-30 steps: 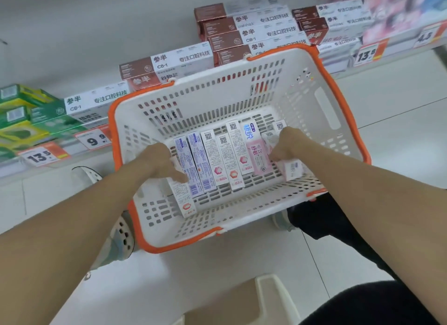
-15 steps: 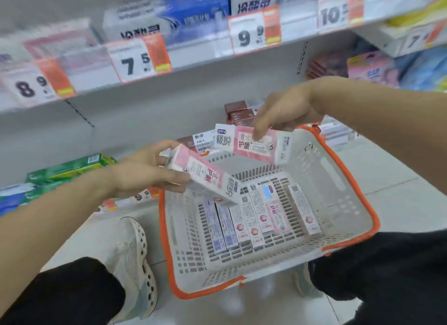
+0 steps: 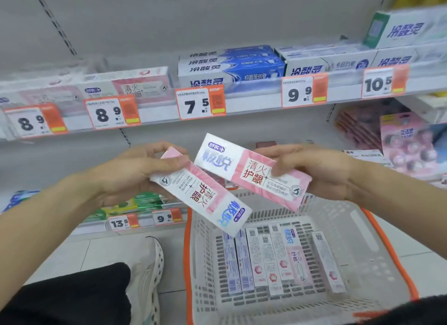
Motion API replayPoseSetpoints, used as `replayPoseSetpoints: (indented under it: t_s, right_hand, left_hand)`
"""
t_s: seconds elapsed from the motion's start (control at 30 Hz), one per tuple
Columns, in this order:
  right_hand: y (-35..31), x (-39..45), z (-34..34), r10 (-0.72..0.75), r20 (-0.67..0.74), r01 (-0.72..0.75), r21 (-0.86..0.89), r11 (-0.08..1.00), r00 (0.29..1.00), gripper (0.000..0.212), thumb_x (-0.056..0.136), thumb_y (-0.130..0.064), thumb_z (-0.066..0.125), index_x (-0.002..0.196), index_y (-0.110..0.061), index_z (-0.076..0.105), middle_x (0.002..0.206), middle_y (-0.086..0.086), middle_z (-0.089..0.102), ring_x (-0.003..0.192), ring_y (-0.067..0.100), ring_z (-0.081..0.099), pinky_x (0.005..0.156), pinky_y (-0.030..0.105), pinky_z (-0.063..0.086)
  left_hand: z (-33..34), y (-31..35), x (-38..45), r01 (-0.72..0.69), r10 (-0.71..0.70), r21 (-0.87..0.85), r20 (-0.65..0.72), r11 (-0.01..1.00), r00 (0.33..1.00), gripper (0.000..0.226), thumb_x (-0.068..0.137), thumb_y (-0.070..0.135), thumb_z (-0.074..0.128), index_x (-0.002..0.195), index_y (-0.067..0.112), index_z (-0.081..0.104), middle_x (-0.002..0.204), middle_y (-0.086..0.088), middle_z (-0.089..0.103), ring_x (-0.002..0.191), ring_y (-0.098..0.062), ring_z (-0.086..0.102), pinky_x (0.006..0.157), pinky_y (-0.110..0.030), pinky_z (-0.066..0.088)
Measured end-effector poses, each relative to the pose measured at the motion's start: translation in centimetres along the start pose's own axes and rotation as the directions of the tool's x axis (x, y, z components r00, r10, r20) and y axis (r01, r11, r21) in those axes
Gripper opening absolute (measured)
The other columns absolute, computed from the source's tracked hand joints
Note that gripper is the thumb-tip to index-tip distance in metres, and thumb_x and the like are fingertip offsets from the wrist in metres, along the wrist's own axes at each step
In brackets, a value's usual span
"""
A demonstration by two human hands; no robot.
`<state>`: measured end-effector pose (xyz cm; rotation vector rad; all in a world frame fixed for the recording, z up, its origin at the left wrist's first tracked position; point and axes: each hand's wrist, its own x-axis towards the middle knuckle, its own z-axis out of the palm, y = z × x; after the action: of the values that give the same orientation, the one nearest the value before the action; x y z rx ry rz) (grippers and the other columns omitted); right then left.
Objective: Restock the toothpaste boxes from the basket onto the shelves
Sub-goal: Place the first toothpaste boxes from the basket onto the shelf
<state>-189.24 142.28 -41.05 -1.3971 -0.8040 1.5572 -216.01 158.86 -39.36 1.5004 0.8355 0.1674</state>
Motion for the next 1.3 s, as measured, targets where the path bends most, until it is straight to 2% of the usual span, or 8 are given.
replayPoseSetpoints:
  t_s: [0.17,0.33,0.6,0.77,0.9,1.03,1.17,1.3]
  right_hand:
    - [0.2,0.7,1.7,-0.046,0.087,0.040,0.065,0.997,0.995,0.049,0.071,-0.005,0.060,0.116,-0.016,0.074,0.122,0.015,0.070,0.101,0.026,0.068,0.083,0.033,0.056]
    - [0.6,1.3,2.5,-0.029,0.117,0.031,-0.013,0.999,0.993,0.049,0.074,-0.006,0.070,0.123,-0.007,0.068,0.121,0.021,0.069,0.098,0.031,0.070,0.084,0.040,0.058]
    - [2.4,2.4,1.7,0.170,-0.084,-0.186,-0.255,0.949,0.982,0.041,0.078,-0.011,0.082,0.116,-0.003,0.069,0.107,0.013,0.076,0.103,0.030,0.072,0.102,0.051,0.051]
    - [4.9,2.9,0.6,0.299,-0.167,-0.307,-0.026,0.951,0.940,0.032,0.089,-0.021,0.070,0.120,-0.012,0.069,0.117,0.012,0.073,0.114,0.029,0.066,0.107,0.047,0.046]
    - [5.4,3.5,-0.4,0.273,-0.161,-0.239,0.204,0.949,0.948,0.032,0.090,-0.019,0.066,0.121,-0.013,0.068,0.119,0.016,0.072,0.110,0.031,0.067,0.102,0.050,0.050]
    - [4.8,3.3,-1.4,0.251,-0.197,-0.176,0.334,0.926,0.948,0.030,0.093,-0.026,0.061,0.115,-0.008,0.071,0.117,0.016,0.071,0.092,0.032,0.072,0.076,0.045,0.059]
    - [4.9,3.5,-2.2,0.269,-0.262,-0.159,0.376,0.913,0.927,0.042,0.088,-0.013,0.061,0.128,-0.001,0.061,0.117,0.017,0.063,0.083,0.032,0.072,0.067,0.043,0.059]
    - [4.5,3.2,-1.8,0.280,-0.192,-0.208,0.327,0.922,0.941,0.018,0.092,-0.021,0.063,0.107,-0.012,0.068,0.099,0.014,0.071,0.079,0.028,0.071,0.070,0.039,0.059]
  left_hand:
    - [-0.8,0.0,-0.8,-0.041,0.041,-0.003,-0.010,0.999,0.999,0.072,0.058,0.065,0.082,0.100,0.007,0.076,0.103,-0.021,0.075,0.091,-0.028,0.075,0.062,-0.030,0.061]
    - [0.3,0.5,-0.8,-0.060,0.060,-0.009,-0.043,0.998,0.997,0.040,0.080,0.041,0.063,0.097,0.005,0.070,0.097,-0.021,0.075,0.081,-0.027,0.075,0.055,-0.031,0.061]
    - [2.7,-0.3,1.1,0.002,0.006,0.102,-0.077,0.995,0.997,0.040,0.077,0.012,0.080,0.107,-0.003,0.059,0.098,-0.019,0.075,0.084,-0.030,0.075,0.070,-0.051,0.062]
    - [6.4,-1.9,3.3,-0.087,0.153,0.249,-0.262,0.965,0.953,0.037,0.070,0.017,0.089,0.094,0.011,0.062,0.094,-0.005,0.075,0.073,-0.017,0.072,0.063,-0.036,0.062]
    - [8.8,-3.0,3.6,-0.218,0.306,0.392,-0.177,0.894,0.936,0.039,0.065,0.031,0.092,0.094,0.028,0.066,0.094,0.006,0.074,0.079,-0.012,0.070,0.067,-0.032,0.059]
    - [10.7,-3.9,3.3,-0.315,0.418,0.512,-0.098,0.799,0.903,0.040,0.067,0.032,0.091,0.093,0.046,0.065,0.093,0.021,0.070,0.085,0.000,0.065,0.066,-0.015,0.050]
    - [12.1,-5.2,3.1,-0.381,0.529,0.624,-0.060,0.682,0.847,0.056,0.070,0.032,0.088,0.119,0.043,0.064,0.118,0.035,0.059,0.115,0.009,0.055,0.101,-0.021,0.046]
    - [13.0,-6.2,2.9,-0.478,0.591,0.632,0.039,0.610,0.806,0.061,0.073,0.032,0.085,0.130,0.034,0.062,0.130,0.029,0.055,0.126,0.005,0.048,0.110,-0.018,0.037]
